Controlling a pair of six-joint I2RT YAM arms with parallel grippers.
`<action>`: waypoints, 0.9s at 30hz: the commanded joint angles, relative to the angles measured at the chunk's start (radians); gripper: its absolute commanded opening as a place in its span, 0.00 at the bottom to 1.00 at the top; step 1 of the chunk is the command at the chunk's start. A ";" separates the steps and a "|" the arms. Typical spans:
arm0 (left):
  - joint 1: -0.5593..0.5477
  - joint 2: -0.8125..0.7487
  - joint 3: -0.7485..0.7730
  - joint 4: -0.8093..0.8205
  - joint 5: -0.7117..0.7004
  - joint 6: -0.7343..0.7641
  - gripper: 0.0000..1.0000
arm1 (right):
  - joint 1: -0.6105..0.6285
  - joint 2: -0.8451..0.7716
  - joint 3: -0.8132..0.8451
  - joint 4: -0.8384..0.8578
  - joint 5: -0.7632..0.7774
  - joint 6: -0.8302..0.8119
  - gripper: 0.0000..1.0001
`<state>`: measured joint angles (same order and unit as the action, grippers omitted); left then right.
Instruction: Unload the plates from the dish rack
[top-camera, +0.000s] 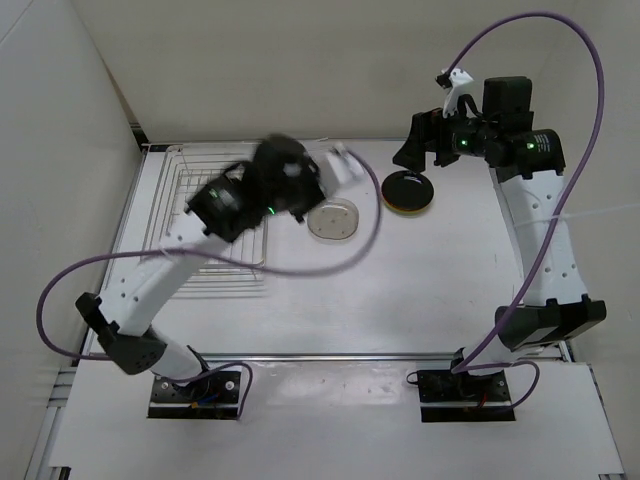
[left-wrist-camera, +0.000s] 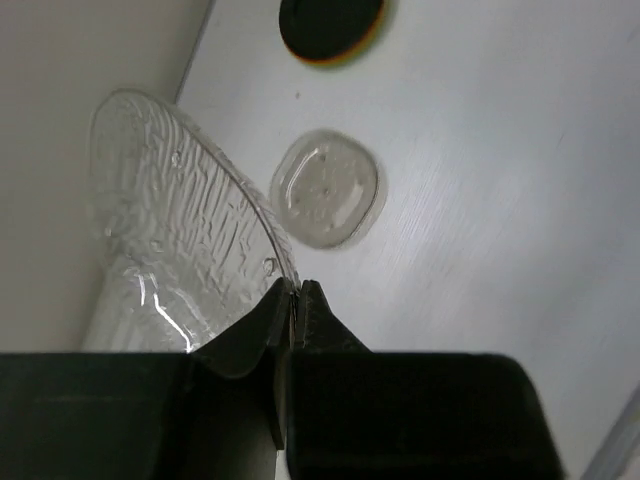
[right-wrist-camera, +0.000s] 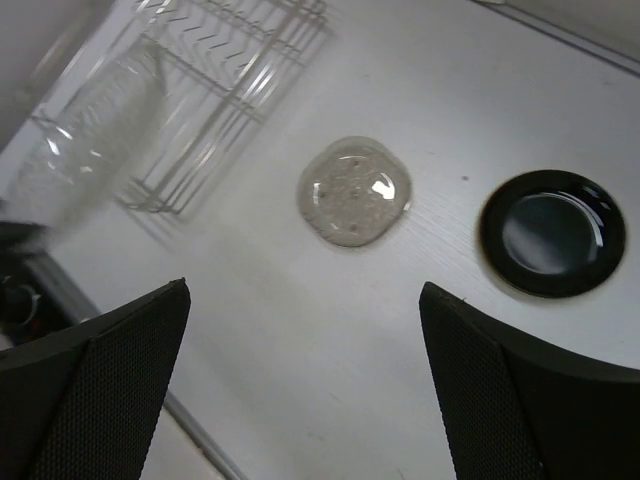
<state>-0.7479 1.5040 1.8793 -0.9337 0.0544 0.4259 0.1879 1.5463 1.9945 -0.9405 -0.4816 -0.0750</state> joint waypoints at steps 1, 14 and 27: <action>-0.227 -0.044 -0.246 0.125 -0.694 0.340 0.11 | -0.001 0.018 0.029 0.011 -0.199 0.034 0.98; -0.556 -0.019 -0.550 0.572 -1.002 0.821 0.11 | -0.001 0.029 -0.063 0.002 -0.272 0.023 0.93; -0.587 0.045 -0.485 0.526 -0.993 0.777 0.11 | 0.059 0.049 -0.134 0.012 -0.244 -0.025 0.78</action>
<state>-1.3293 1.5513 1.3533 -0.3969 -0.9176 1.2274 0.2386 1.5902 1.8412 -0.9451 -0.7101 -0.0860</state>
